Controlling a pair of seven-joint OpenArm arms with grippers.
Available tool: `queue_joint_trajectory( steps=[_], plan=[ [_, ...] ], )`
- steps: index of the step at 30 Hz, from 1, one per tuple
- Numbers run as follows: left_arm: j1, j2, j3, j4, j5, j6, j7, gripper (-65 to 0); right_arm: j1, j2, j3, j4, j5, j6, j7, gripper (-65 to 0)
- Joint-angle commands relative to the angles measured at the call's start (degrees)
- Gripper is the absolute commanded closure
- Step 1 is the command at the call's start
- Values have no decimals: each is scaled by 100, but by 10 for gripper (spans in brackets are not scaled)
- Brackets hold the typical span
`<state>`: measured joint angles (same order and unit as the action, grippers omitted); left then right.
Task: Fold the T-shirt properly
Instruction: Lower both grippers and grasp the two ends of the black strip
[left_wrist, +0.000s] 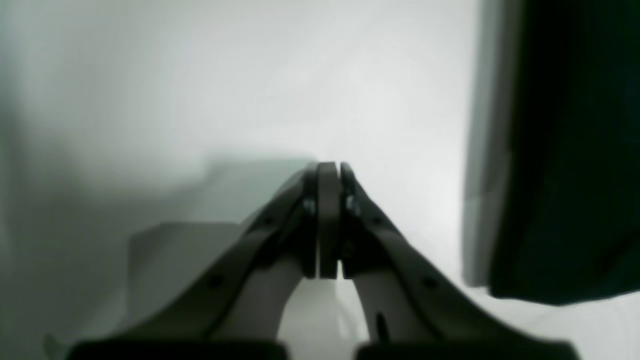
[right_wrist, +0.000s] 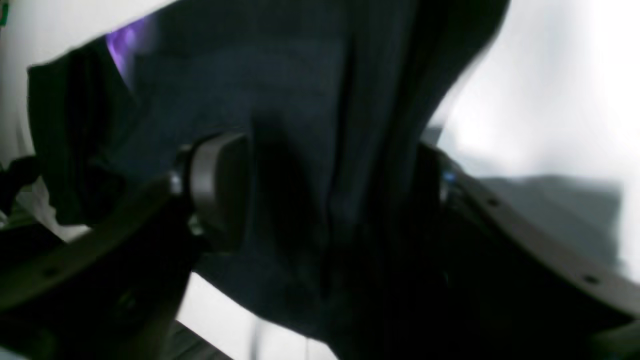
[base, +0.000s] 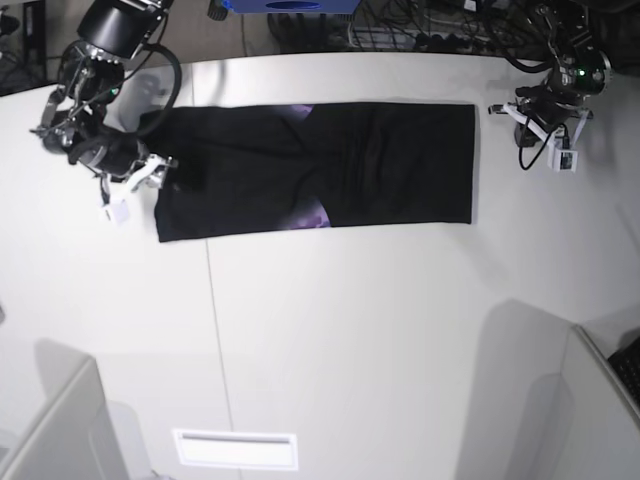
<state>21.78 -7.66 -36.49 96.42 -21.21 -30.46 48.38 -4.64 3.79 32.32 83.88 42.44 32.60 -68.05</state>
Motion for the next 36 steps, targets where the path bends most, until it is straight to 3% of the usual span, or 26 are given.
queue_joint_trajectory(
  steps=[1, 8, 10, 12, 15, 16, 23, 28, 36],
  plan=[
    [-81, -56, 31, 103, -28, -9, -86, 0, 12, 12, -159, 30, -169, -12, -188, -381],
    [-292, -47, 445, 68, -28, 8, -78, 0, -50, 12, -370, 30, -186, -12, -144, -368],
    [-301, -38, 462, 41, -19, 44, -78, 0, -41, 38, -370, 30, -195, -12, -136, -338],
    [-371, -3, 691, 6, -19, 228, -78, 0, -41, 56, -370, 21, -204, -12, -30, -230],
    [-415, -12, 1069, -55, -19, 466, -86, 0, -50, 56, -370, 21, -213, -20, 295, -17],
    [-433, -12, 1227, -64, -19, 510, -86, 0, -50, 56, -370, 21, -213, -47, 339, 0],
    [-732, 32, 2273, -64, -19, 571, -69, 0, 21, 372, -423, 215, -222, -56, 374, 0],
    [-899, 58, 2968, -64, -28, 1266, -78, 0, -129, 452, -432, 1006, -222, -64, 366, 0],
    [-1312, 190, 3557, -73, -28, 1433, -60, 0, -384, 355, -1258, 2395, -178, -724, 128, 0]
  ],
)
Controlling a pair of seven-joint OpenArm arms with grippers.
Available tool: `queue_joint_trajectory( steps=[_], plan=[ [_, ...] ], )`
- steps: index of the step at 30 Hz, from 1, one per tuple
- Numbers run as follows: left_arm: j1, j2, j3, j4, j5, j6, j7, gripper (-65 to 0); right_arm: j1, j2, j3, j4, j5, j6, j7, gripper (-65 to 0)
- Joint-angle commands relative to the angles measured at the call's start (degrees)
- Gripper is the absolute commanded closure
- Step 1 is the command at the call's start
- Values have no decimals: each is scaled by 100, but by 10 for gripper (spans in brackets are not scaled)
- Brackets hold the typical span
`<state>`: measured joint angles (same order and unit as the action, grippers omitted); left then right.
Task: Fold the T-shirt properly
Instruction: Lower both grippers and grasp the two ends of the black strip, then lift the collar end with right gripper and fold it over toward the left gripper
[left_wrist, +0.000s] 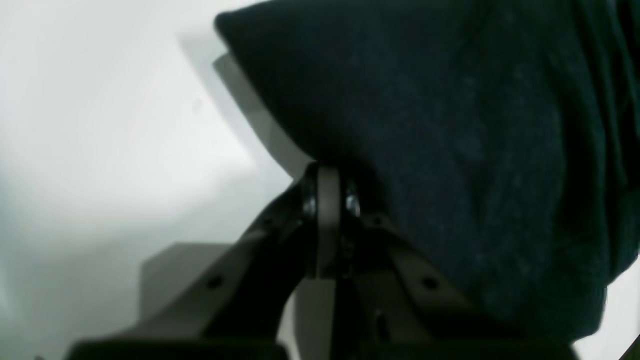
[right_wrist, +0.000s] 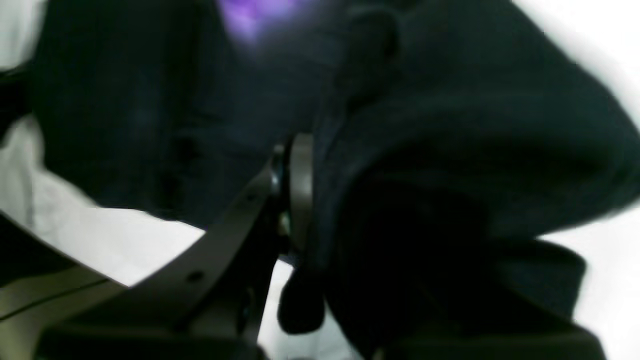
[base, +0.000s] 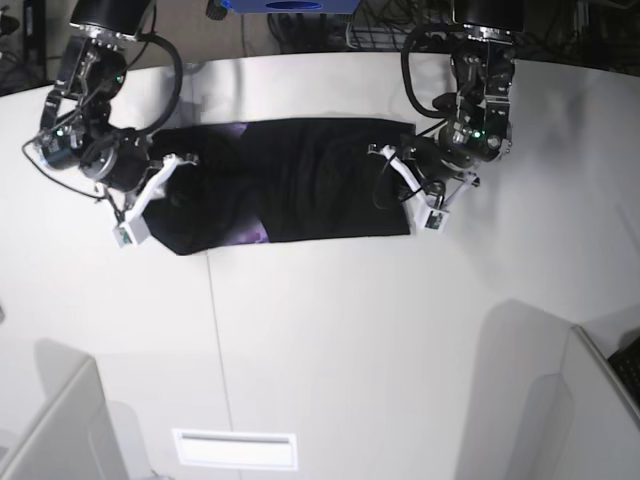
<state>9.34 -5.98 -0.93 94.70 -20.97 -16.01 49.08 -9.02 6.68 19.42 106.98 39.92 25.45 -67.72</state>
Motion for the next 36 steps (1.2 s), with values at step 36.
queue_joint_trajectory(
  steps=[36],
  plan=[
    [336, -286, -52, 311, -52, -12, -139, 0, 343, -628, -3072, 304, 83, -2180, 939, 0]
  ],
)
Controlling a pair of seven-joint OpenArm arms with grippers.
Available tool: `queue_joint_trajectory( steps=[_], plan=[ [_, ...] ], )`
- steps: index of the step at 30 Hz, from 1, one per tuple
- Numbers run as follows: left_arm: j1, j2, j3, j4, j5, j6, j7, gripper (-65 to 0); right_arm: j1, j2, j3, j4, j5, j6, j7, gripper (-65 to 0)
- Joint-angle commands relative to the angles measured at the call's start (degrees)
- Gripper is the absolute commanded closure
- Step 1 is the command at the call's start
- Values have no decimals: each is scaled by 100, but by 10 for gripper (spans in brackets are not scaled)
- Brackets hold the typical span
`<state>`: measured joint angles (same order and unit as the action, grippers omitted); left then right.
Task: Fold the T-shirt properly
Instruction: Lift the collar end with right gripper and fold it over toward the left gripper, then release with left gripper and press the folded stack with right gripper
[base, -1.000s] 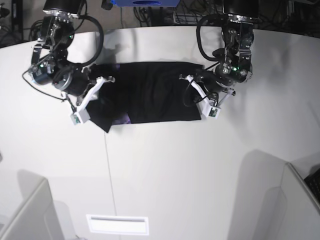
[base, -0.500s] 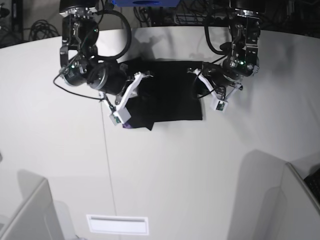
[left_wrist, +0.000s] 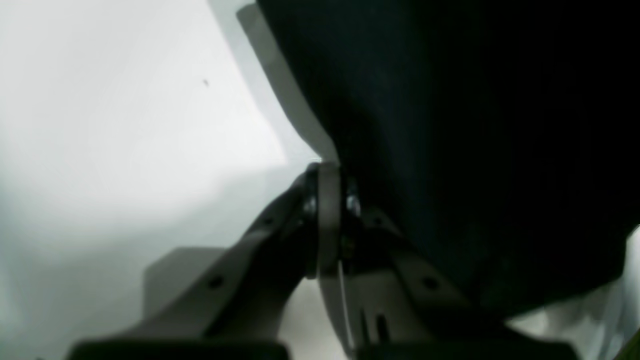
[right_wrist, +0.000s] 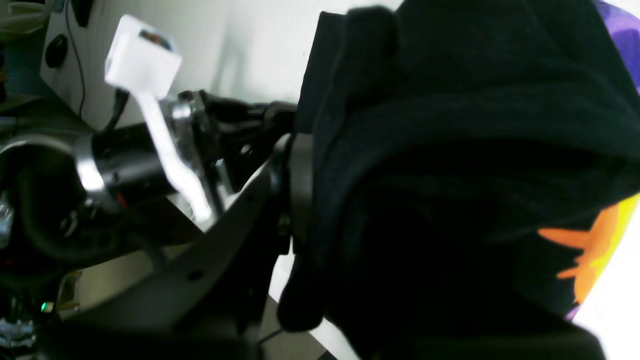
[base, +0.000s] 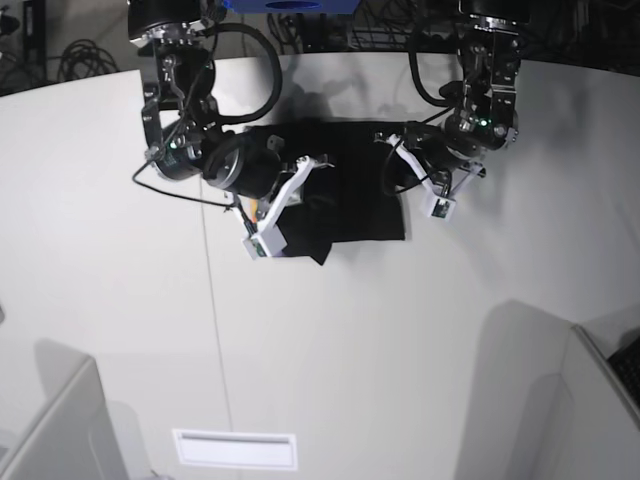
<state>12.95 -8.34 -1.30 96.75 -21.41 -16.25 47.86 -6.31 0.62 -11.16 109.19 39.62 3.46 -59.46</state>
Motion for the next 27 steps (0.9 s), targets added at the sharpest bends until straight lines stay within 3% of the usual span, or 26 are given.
queue_joint_trajectory(
  steps=[1, 6, 12, 20, 27],
  plan=[
    [28, -94, -77, 149, -26, 12, -16, 0, 72, -23, -14, 57, 113, 18, 166, 0],
    [90, -102, -630, 176, -44, 3, 1, 0, 72, -23, -216, 57, 113, 18, 289, 0],
    [195, -120, -666, 202, -9, -6, 1, 0, 134, -260, -445, -136, 69, 10, 342, 0],
    [309, -120, -674, 202, -9, -6, 1, 0, 239, -278, -453, -391, 69, 10, 333, 0],
    [872, -428, -938, 993, -61, -14, 1, 0, 239, -251, -471, -400, 60, 10, 333, 0]
  ],
)
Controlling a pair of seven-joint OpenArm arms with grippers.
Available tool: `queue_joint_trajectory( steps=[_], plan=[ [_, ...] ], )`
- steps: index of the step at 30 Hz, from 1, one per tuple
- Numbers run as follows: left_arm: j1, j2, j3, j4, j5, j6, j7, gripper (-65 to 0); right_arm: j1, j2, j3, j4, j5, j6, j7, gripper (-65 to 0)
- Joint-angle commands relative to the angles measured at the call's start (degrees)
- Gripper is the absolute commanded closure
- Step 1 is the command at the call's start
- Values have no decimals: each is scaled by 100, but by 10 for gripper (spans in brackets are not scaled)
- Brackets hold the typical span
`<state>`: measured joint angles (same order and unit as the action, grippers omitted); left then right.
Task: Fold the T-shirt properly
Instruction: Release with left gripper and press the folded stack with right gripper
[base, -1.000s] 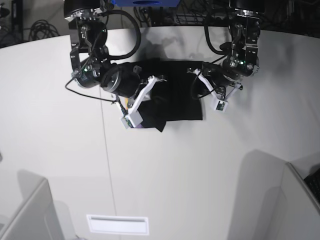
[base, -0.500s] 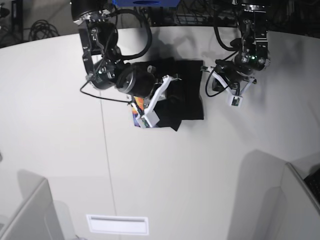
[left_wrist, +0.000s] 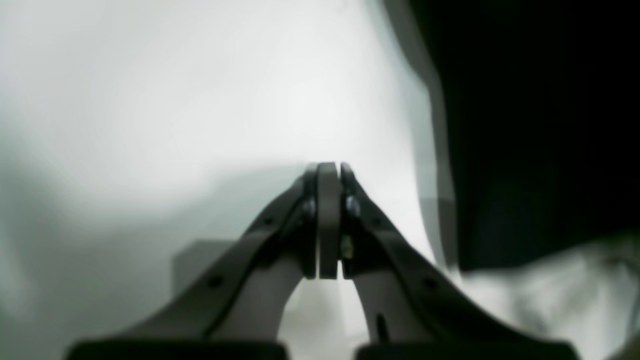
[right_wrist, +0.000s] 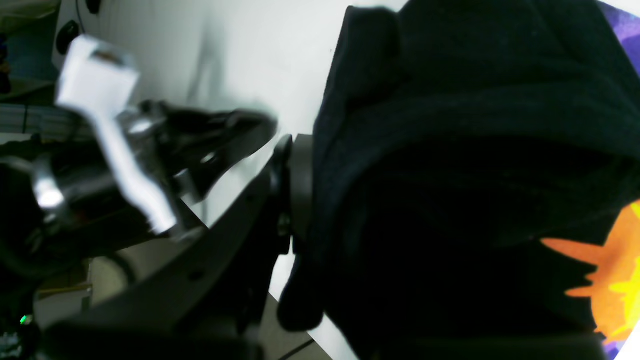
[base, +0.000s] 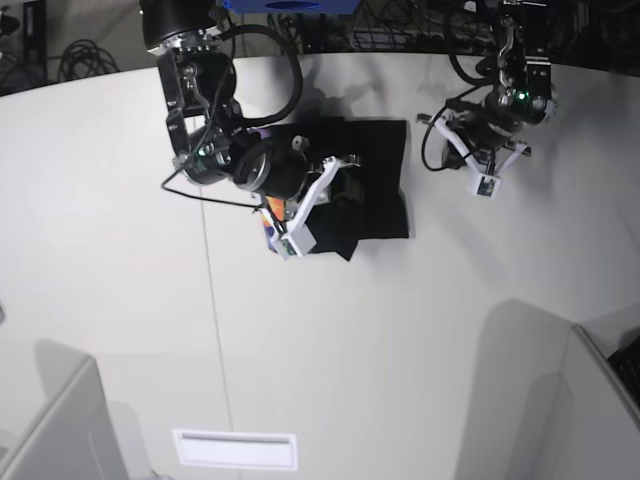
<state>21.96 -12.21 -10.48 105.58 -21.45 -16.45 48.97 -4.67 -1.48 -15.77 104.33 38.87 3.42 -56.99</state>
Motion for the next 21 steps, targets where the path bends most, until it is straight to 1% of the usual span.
queue_joint_trajectory(
  steps=[1, 5, 11, 12, 14, 16, 18, 19, 21],
  plan=[
    [112, -41, -161, 268, -57, 5, -110, 0, 75, -41, -10, 85, 135, 14, 86, 0],
    [543, -23, -574, 506, -57, -4, -110, 0, 67, -41, 43, 85, 135, 14, 86, 0],
    [772, -23, -890, 488, -57, -4, -110, 0, 84, -85, 43, -126, 144, 14, 95, 0],
    [772, -14, -961, 488, -57, -48, -110, 0, 102, -94, 43, -187, 152, 14, 95, 0],
    [842, -14, -1172, 488, -57, -364, -110, 0, 119, -94, 43, -302, 170, 14, 95, 0],
    [868, 12, -1462, 497, -57, -760, -110, 0, 119, -94, 43, -345, 179, 14, 148, -117],
    [877, 100, -1770, 471, -57, -1067, -110, 0, 84, -94, 17, -354, 187, 14, 438, -228],
    [886, 144, -1937, 471, -57, -1182, -110, 0, 67, -94, 8, -354, 187, 14, 613, -270],
    [886, 153, -2227, 471, -57, -1366, -101, 0, 67, -94, -1, -354, 187, 14, 824, -320]
  ],
)
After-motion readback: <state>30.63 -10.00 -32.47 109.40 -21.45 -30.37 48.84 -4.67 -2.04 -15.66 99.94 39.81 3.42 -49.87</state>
